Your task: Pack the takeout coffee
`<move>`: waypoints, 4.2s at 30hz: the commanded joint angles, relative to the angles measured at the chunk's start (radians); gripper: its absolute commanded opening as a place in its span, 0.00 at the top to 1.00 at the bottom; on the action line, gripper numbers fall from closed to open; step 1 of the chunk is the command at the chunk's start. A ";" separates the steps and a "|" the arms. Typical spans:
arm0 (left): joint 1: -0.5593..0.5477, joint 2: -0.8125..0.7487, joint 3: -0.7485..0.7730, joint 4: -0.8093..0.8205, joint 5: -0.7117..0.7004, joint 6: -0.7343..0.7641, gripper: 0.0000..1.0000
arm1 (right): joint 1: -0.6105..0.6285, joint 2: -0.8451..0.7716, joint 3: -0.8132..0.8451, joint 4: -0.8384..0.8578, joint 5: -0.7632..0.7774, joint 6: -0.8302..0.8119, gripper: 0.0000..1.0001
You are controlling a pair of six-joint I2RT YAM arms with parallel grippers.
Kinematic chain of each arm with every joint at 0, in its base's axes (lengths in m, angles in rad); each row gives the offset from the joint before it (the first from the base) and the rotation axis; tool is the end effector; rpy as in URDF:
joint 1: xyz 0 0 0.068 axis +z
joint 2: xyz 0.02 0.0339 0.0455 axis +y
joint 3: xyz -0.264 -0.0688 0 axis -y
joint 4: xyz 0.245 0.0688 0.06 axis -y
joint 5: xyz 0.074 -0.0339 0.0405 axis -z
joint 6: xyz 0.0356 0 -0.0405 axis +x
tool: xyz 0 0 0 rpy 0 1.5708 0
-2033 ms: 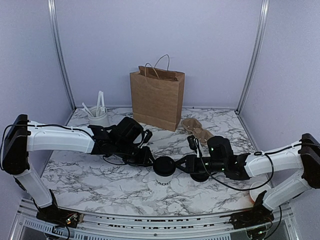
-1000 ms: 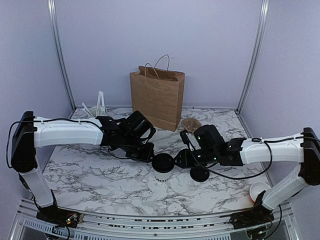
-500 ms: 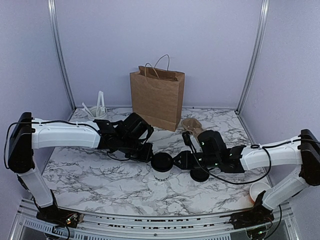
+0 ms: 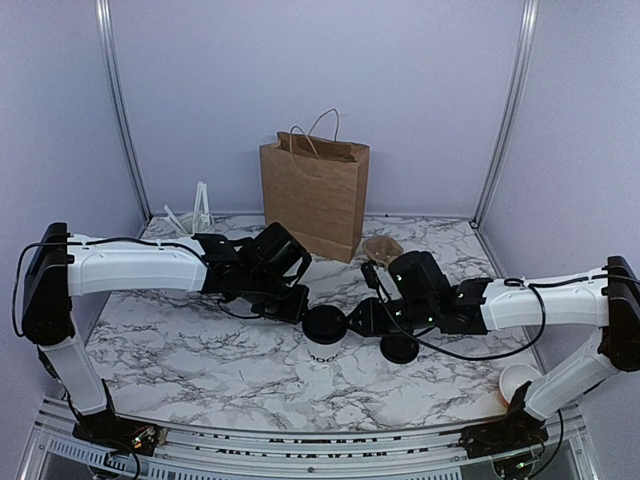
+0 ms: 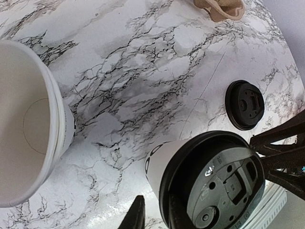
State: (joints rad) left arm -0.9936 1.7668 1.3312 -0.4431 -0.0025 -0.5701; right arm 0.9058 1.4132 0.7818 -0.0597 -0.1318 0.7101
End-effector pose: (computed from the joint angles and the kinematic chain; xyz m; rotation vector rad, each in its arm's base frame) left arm 0.2122 -0.3258 0.2391 0.5395 2.5154 -0.6513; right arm 0.1789 0.2358 0.2084 -0.3160 2.4383 0.9481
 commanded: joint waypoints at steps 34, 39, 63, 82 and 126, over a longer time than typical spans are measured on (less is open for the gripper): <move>-0.036 0.028 0.135 -0.137 0.051 0.041 0.78 | 0.018 -0.028 0.067 -0.047 -0.032 -0.014 0.76; -0.036 0.021 0.138 -0.141 0.045 0.043 0.78 | 0.018 -0.036 0.077 -0.069 -0.015 -0.028 0.75; -0.034 -0.043 0.085 -0.146 0.023 0.020 0.78 | -0.058 -0.078 0.108 -0.192 -0.015 -0.109 0.72; -0.047 -0.164 -0.139 -0.003 0.184 -0.088 0.78 | -0.094 -0.132 -0.002 -0.202 -0.245 -0.169 0.66; -0.070 -0.083 -0.120 0.030 0.200 -0.078 0.75 | -0.014 -0.042 -0.046 -0.106 -0.238 -0.113 0.67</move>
State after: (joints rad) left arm -1.0576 1.6470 1.1927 -0.4221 0.2012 -0.6659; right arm 0.8528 1.3521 0.7544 -0.1768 -0.3622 0.5835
